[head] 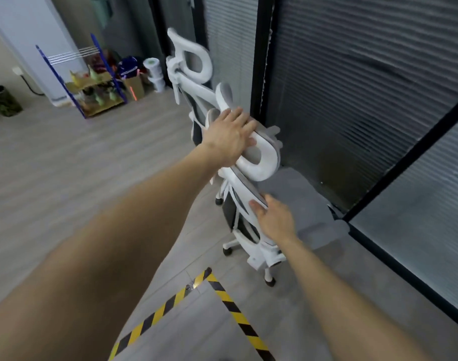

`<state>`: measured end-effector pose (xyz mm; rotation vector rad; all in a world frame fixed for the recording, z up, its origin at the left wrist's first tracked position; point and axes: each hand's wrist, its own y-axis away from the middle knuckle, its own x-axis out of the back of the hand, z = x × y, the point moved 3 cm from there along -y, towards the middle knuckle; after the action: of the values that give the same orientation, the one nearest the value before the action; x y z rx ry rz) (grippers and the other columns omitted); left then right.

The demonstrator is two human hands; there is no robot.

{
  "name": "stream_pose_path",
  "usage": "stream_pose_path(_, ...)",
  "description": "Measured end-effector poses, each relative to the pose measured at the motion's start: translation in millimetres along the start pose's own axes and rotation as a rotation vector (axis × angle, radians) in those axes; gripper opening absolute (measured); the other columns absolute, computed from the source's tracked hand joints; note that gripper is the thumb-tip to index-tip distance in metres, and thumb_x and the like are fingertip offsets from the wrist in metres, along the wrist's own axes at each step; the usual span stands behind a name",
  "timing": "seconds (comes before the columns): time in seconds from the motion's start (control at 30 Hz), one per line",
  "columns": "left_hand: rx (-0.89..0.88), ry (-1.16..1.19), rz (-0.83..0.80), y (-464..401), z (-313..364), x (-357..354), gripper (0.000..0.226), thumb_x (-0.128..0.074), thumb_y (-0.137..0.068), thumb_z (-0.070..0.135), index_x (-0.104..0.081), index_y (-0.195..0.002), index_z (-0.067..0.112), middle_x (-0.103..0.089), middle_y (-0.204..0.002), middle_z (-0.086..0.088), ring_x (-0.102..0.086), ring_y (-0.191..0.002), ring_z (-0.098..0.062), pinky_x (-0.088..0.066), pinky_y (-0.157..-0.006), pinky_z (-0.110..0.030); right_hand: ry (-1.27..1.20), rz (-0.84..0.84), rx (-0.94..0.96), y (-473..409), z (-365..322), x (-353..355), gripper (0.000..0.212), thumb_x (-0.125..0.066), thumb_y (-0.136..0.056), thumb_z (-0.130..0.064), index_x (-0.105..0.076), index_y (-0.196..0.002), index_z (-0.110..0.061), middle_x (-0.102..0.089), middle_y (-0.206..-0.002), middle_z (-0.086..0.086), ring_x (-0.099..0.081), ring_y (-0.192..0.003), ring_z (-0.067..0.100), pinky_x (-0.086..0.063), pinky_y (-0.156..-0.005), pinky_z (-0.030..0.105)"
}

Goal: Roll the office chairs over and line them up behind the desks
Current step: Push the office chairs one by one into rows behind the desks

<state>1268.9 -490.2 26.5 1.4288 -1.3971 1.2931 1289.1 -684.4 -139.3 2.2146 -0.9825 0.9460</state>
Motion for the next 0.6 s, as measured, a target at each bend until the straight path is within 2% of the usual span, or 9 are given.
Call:
stream_pose_path(0.07,-0.037,-0.052,0.074,5.6,4.7,-1.0,0.050,-0.038,-0.111,0.048,-0.059,-0.139,0.013,-0.061,-0.137,-0.012,-0.049,-0.141,-0.038,-0.030,-0.126,-0.054,0.003,0.024,0.031,7.2,4.5,0.5,0.063,-0.047,-0.109,-0.061,-0.054,-0.154,-0.018,-0.065,-0.147,0.012,-0.058,-0.136,0.036,-0.046,-0.112,0.046)
stream_pose_path(0.13,-0.039,-0.089,0.094,15.0,12.5,1.3,0.048,-0.040,-0.110,0.052,-0.061,-0.133,0.015,-0.063,-0.128,-0.008,-0.053,-0.134,-0.036,-0.028,-0.128,-0.056,-0.001,0.039,0.060,19.5,11.7,2.6,0.062,-0.048,-0.108,-0.061,-0.056,-0.151,-0.018,-0.066,-0.145,0.010,-0.060,-0.134,0.034,-0.048,-0.111,0.046)
stream_pose_path(0.23,-0.013,-0.130,0.060,28.6,38.7,7.8,0.048,-0.037,-0.111,0.057,-0.060,-0.131,0.020,-0.062,-0.121,-0.004,-0.058,-0.128,-0.033,-0.015,-0.134,-0.061,0.020,0.051,0.090,38.9,39.5,11.7,0.061,-0.049,-0.107,-0.063,-0.061,-0.146,-0.018,-0.071,-0.136,0.006,-0.066,-0.125,0.030,-0.053,-0.106,0.046)
stream_pose_path(0.33,-0.014,-0.175,0.070,44.8,78.6,19.7,0.052,-0.035,-0.110,0.064,-0.062,-0.129,0.023,-0.063,-0.118,-0.003,-0.059,-0.123,-0.032,-0.013,-0.134,-0.062,0.026,0.081,0.153,64.9,78.1,29.3,0.059,-0.049,-0.103,-0.067,-0.067,-0.135,-0.020,-0.074,-0.124,0.001,-0.068,-0.115,0.027,-0.056,-0.101,0.047)
stream_pose_path(0.4,0.009,-0.190,0.100,59.2,106.4,28.6,0.056,-0.036,-0.108,0.068,-0.065,-0.127,0.024,-0.064,-0.120,-0.005,-0.059,-0.122,-0.034,-0.018,-0.133,-0.061,0.117,0.091,0.212,81.9,100.0,44.9,0.054,-0.049,-0.104,-0.063,-0.066,-0.132,-0.019,-0.072,-0.124,0.001,-0.064,-0.121,0.027,-0.048,-0.111,0.052)
stream_pose_path(0.47,0.014,-0.136,0.132,71.1,131.4,38.6,0.059,-0.041,-0.105,0.072,-0.070,-0.125,0.024,-0.066,-0.116,-0.006,-0.058,-0.117,-0.034,-0.030,-0.127,-0.057,0.285,0.080,0.239,100.3,113.7,59.5,0.049,-0.051,-0.108,-0.053,-0.063,-0.136,-0.015,-0.067,-0.134,0.005,-0.055,-0.135,0.028,-0.032,-0.125,0.056)
stream_pose_path(0.5,-0.002,-0.087,0.139,74.1,139.7,46.0,0.062,-0.043,-0.103,0.074,-0.072,-0.125,0.024,-0.066,-0.113,-0.006,-0.058,-0.113,-0.032,-0.035,-0.122,-0.054,0.328,0.075,0.235,109.8,117.8,66.5,0.047,-0.051,-0.109,-0.048,-0.061,-0.139,-0.013,-0.065,-0.139,0.007,-0.052,-0.139,0.029,-0.028,-0.127,0.055)
stream_pose_path(0.57,-0.015,0.018,0.094,79.8,143.6,58.6,0.069,-0.042,-0.099,0.082,-0.075,-0.126,0.027,-0.067,-0.113,-0.004,-0.058,-0.112,-0.030,-0.038,-0.117,-0.049,0.320,0.067,0.231,128.3,127.8,78.1,0.052,-0.051,-0.107,-0.048,-0.058,-0.142,-0.011,-0.064,-0.141,0.010,-0.053,-0.137,0.030,-0.032,-0.123,0.051)
stream_pose_path(0.6,0.009,0.060,0.058,84.5,139.3,62.2,0.076,-0.039,-0.096,0.086,-0.075,-0.127,0.028,-0.068,-0.116,-0.003,-0.059,-0.115,-0.030,-0.038,-0.119,-0.048,0.316,0.068,0.241,135.2,134.6,81.8,0.059,-0.052,-0.102,-0.055,-0.058,-0.141,-0.011,-0.065,-0.138,0.009,-0.055,-0.134,0.030,-0.036,-0.120,0.050)
